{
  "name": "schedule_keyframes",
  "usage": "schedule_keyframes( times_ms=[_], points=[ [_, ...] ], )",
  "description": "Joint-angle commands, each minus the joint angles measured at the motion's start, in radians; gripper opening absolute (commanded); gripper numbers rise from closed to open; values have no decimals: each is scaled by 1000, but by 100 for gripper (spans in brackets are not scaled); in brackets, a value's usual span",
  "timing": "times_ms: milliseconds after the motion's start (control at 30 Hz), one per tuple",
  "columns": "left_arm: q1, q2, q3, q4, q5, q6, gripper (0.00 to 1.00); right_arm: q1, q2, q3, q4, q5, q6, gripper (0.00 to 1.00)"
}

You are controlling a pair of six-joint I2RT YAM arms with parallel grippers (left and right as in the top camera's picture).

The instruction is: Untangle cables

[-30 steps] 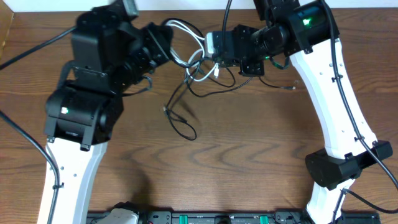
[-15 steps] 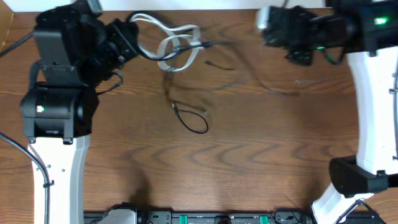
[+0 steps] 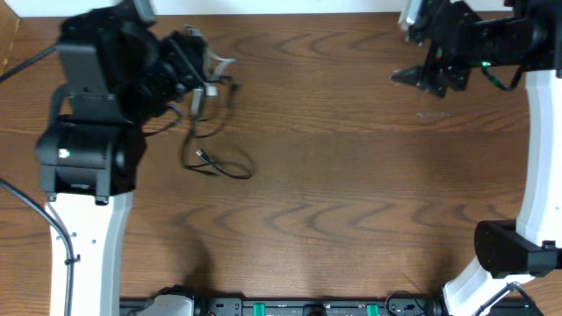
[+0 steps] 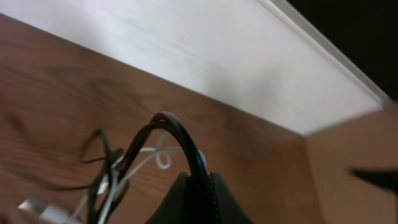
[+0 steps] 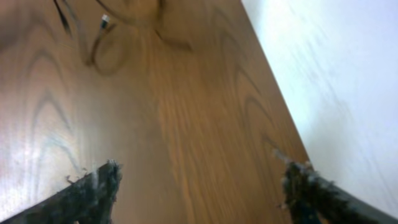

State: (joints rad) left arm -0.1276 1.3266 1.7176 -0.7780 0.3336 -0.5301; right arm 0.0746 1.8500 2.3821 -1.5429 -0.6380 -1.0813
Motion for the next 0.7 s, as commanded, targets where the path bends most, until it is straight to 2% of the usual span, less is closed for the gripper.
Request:
schedule_keyframes(
  times_ms=[0,433,667],
  points=[
    [-89,-14,32,21,25,-18,8,69,-27,-4,-2,-54,8,87],
    [-288,-14,32,138,48,-51,7,265,-24,-8,-24,-72,11,81],
    [-311,-14,34,171,50,-78,8,322,-24,-32,-22,-72,10,79]
  ],
)
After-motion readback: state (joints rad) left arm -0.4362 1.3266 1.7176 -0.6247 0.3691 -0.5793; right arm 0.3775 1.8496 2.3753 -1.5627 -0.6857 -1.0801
